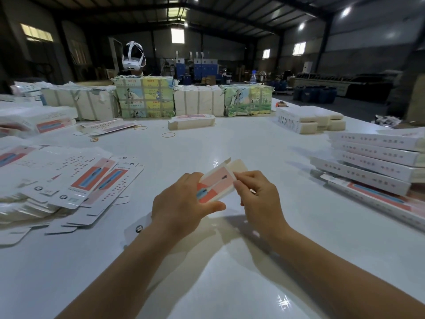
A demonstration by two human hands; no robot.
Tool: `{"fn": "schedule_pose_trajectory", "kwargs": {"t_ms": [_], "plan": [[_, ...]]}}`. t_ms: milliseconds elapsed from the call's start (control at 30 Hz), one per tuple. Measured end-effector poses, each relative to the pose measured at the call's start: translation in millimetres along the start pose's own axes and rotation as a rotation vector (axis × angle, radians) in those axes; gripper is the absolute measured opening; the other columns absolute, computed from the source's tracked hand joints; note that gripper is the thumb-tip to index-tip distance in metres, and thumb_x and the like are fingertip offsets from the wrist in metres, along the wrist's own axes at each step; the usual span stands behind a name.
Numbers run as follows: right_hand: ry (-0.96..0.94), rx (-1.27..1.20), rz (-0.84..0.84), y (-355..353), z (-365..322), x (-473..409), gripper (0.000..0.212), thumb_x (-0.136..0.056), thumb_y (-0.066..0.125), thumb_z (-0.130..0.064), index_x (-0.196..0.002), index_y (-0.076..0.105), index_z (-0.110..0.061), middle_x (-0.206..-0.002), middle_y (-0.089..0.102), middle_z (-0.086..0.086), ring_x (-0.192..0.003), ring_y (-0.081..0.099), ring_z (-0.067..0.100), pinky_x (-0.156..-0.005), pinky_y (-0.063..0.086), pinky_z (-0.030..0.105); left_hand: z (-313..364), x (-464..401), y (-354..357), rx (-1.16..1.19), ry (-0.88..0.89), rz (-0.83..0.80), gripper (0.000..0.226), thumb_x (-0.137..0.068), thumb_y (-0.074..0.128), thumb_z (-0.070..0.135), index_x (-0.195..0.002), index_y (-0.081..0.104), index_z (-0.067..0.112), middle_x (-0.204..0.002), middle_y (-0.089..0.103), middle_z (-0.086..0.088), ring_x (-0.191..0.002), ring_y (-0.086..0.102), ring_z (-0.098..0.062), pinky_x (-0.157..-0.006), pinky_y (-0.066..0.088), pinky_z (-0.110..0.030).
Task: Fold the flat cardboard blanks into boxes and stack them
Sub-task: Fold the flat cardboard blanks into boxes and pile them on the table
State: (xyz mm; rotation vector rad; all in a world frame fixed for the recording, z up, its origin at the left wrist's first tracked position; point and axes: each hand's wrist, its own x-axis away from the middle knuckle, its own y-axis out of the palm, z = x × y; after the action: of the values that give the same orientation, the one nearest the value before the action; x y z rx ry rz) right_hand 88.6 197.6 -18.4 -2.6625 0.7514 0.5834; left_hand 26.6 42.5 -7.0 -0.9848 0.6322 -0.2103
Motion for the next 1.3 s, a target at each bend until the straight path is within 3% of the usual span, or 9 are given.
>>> {"fn": "schedule_pose_trajectory", "kwargs": {"t_ms": [267,500,733,833,900,1000,1100,1200,1300], "plan": [[0.054,0.044,-0.107,-4,-1,-3,0.059,-0.094,0.055,-0.009,-0.147,0.032,-0.023,-0.077,0.053,0.003,-0.066,0.051,0.007,-0.063,0.047,0.015,-8,2,-1,-0.121,0.147,-0.010,0.074,-0.070,0.058,0.071,-0.130,0.042,0.030,-0.114,0.056,0.010,-0.087,0.056,-0.010,-0.070,0.051,-0.025],[0.080,-0.003,-0.059,-4,-2,-1,0.013,-0.089,0.058,-0.010,-0.091,0.065,-0.021,-0.080,0.067,0.000,-0.066,0.056,0.009,-0.061,0.043,0.021,-8,2,3,-0.166,0.177,0.001,0.075,-0.070,0.059,0.072,-0.129,0.043,0.029,-0.112,0.056,0.009,-0.082,0.052,-0.010,-0.063,0.046,-0.022],[0.120,-0.003,-0.063,1,-2,0,0.020,-0.096,0.050,-0.014,-0.097,0.069,-0.018,-0.092,0.067,-0.001,-0.077,0.058,0.010,-0.064,0.043,0.019,-1,0,11,-0.217,0.114,0.006,0.077,-0.070,0.052,0.076,-0.130,0.041,0.029,-0.114,0.055,0.010,-0.080,0.047,-0.008,-0.062,0.042,-0.022],[0.049,0.141,0.008,-2,-4,-3,0.021,-0.094,0.057,-0.022,-0.113,0.064,-0.025,-0.102,0.053,-0.009,-0.093,0.056,0.007,-0.076,0.042,0.009,1,1,9,-0.183,0.083,0.027,0.073,-0.071,0.053,0.075,-0.127,0.043,0.029,-0.112,0.054,0.010,-0.080,0.050,-0.011,-0.063,0.044,-0.025],[0.059,0.219,0.093,-5,-2,-7,0.056,-0.086,0.068,-0.028,-0.137,0.044,-0.027,-0.114,0.038,-0.010,-0.107,0.046,0.009,-0.090,0.038,0.013,2,1,7,-0.145,0.076,0.048,0.069,-0.072,0.054,0.074,-0.123,0.045,0.029,-0.108,0.054,0.011,-0.081,0.054,-0.013,-0.065,0.046,-0.027],[0.402,-0.248,0.002,-11,-3,-13,0.077,-0.081,0.074,-0.020,-0.142,0.029,-0.030,-0.122,0.048,-0.002,-0.109,0.054,0.020,-0.093,0.047,0.036,3,2,7,-0.100,0.094,0.048,0.068,-0.072,0.055,0.073,-0.123,0.046,0.029,-0.105,0.054,0.011,-0.080,0.053,-0.012,-0.065,0.045,-0.025],[0.528,-0.678,-0.146,-12,-4,-14,0.028,-0.084,0.065,-0.001,-0.110,0.058,-0.009,-0.099,0.071,0.011,-0.091,0.070,0.028,-0.080,0.058,0.035,5,3,8,-0.082,0.112,0.015,0.075,-0.070,0.051,0.075,-0.128,0.044,0.028,-0.105,0.050,0.013,-0.082,0.051,-0.010,-0.066,0.044,-0.024],[0.130,-0.167,-0.090,-9,-2,-6,0.011,-0.092,0.057,-0.010,-0.097,0.066,-0.015,-0.083,0.070,0.006,-0.077,0.068,0.012,-0.069,0.054,0.016,7,2,9,-0.093,0.114,0.009,0.080,-0.066,0.043,0.078,-0.128,0.042,0.027,-0.107,0.050,0.012,-0.082,0.050,-0.009,-0.065,0.041,-0.020],[-0.231,0.464,-0.064,-1,1,1,0.025,-0.100,0.043,-0.019,-0.120,0.059,-0.015,-0.083,0.060,-0.005,-0.066,0.053,0.008,-0.058,0.039,0.006,8,1,9,-0.137,0.117,0.072,0.070,-0.073,0.053,0.072,-0.126,0.044,0.027,-0.110,0.055,0.009,-0.080,0.051,-0.011,-0.063,0.042,-0.022]]}}
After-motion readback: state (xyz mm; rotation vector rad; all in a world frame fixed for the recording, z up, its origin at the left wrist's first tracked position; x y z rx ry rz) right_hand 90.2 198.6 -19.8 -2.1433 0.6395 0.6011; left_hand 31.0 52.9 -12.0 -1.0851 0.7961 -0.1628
